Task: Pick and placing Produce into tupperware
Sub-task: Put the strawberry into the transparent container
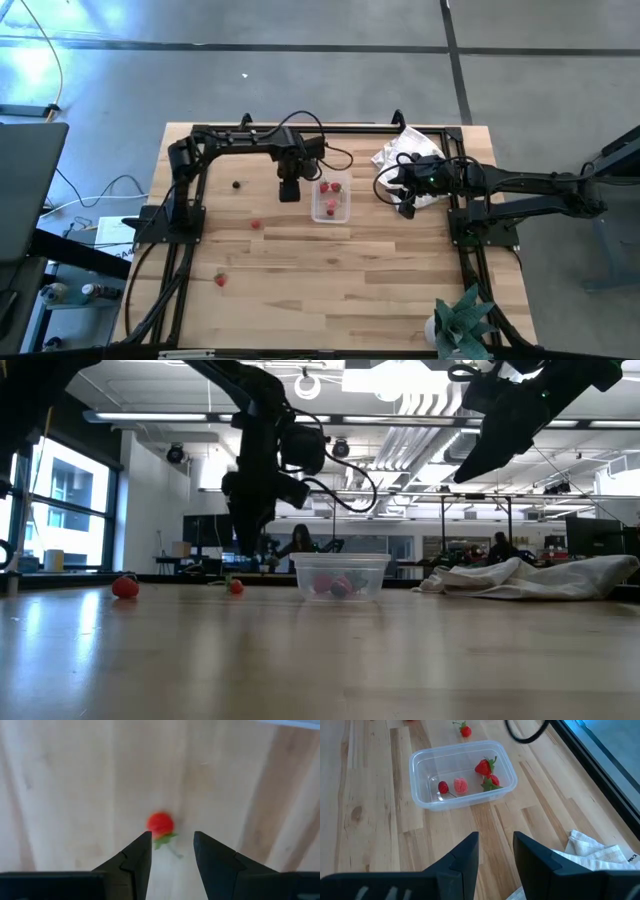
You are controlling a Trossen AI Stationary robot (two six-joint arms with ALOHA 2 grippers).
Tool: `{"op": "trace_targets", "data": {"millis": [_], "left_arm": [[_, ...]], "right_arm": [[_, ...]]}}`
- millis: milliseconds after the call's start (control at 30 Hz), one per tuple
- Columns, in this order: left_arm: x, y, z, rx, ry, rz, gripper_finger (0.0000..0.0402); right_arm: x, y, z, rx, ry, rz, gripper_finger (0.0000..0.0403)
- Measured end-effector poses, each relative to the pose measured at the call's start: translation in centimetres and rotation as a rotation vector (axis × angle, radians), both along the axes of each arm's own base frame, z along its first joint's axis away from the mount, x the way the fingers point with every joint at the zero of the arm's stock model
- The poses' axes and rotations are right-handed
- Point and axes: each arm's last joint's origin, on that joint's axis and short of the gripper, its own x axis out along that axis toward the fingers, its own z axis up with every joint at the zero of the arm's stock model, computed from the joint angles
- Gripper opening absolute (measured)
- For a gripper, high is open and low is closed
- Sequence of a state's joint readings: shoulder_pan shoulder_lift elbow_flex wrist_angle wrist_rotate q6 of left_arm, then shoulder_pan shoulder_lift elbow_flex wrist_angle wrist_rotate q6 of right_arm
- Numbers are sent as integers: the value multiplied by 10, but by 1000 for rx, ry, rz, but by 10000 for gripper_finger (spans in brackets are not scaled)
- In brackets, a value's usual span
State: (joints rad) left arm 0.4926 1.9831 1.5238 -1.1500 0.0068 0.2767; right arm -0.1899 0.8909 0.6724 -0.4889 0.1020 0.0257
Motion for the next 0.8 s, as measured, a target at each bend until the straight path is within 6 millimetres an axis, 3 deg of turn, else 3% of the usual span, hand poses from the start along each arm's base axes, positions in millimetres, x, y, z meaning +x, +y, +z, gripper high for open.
{"op": "trace_targets", "data": {"millis": [167, 467, 800], "left_arm": [[-8, 8, 4, 49, -7, 48, 136], [-38, -3, 4, 89, -160, 96, 136], [-35, -4, -3, 50, -160, 65, 136]], "right_arm": [[0, 0, 0, 0, 0, 0, 112], [0, 0, 0, 0, 1, 0, 112], [0, 0, 0, 0, 0, 0, 112]]}}
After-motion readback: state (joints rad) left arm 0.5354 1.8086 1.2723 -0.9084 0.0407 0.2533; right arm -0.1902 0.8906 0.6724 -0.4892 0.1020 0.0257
